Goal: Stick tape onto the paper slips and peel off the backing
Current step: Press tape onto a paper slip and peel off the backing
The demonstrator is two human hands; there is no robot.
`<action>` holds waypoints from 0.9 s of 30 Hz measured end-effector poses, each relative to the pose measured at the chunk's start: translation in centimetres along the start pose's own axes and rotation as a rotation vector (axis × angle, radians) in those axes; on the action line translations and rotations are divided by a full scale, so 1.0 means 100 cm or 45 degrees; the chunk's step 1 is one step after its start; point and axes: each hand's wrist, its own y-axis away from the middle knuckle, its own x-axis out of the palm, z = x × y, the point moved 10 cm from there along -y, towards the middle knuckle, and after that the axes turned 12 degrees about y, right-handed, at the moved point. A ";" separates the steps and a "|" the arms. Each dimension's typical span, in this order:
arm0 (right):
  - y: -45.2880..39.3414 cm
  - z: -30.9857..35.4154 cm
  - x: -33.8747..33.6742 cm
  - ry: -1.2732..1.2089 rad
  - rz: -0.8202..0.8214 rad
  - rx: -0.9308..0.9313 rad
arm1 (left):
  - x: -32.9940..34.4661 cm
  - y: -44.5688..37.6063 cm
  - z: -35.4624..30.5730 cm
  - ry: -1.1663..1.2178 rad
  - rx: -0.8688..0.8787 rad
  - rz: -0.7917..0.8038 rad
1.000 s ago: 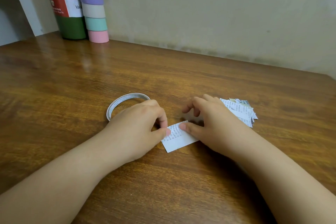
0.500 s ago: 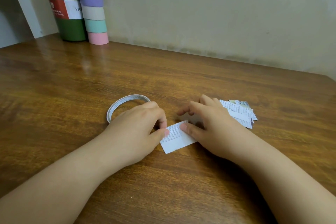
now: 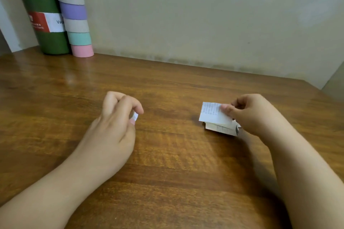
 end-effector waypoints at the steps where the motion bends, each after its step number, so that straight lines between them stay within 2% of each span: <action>1: -0.003 -0.004 0.004 0.077 0.012 0.021 | 0.000 0.000 0.001 0.009 -0.016 0.003; 7: -0.011 -0.015 0.018 0.243 -0.018 0.061 | 0.000 0.001 0.003 0.072 -0.037 0.024; 10: -0.008 -0.002 0.013 0.252 -0.141 -0.050 | 0.003 0.001 0.001 0.132 -0.014 0.053; 13: 0.014 0.043 0.001 0.069 -0.344 -0.442 | 0.007 0.002 -0.008 0.200 0.064 0.120; 14: 0.026 0.062 0.002 -0.006 -0.341 -0.623 | 0.010 0.003 -0.012 0.224 0.096 0.158; 17: 0.067 0.111 0.026 -0.135 -0.102 -1.104 | 0.020 0.007 -0.024 0.280 0.155 0.297; 19: 0.082 0.125 0.043 -0.118 0.048 -1.255 | 0.026 0.010 -0.029 0.288 0.195 0.363; 23: 0.082 0.124 0.052 -0.131 0.105 -1.282 | 0.030 0.010 -0.034 0.200 0.293 0.373; 27: 0.075 0.119 0.051 -0.077 0.037 -1.212 | 0.022 0.003 -0.028 0.071 0.314 0.224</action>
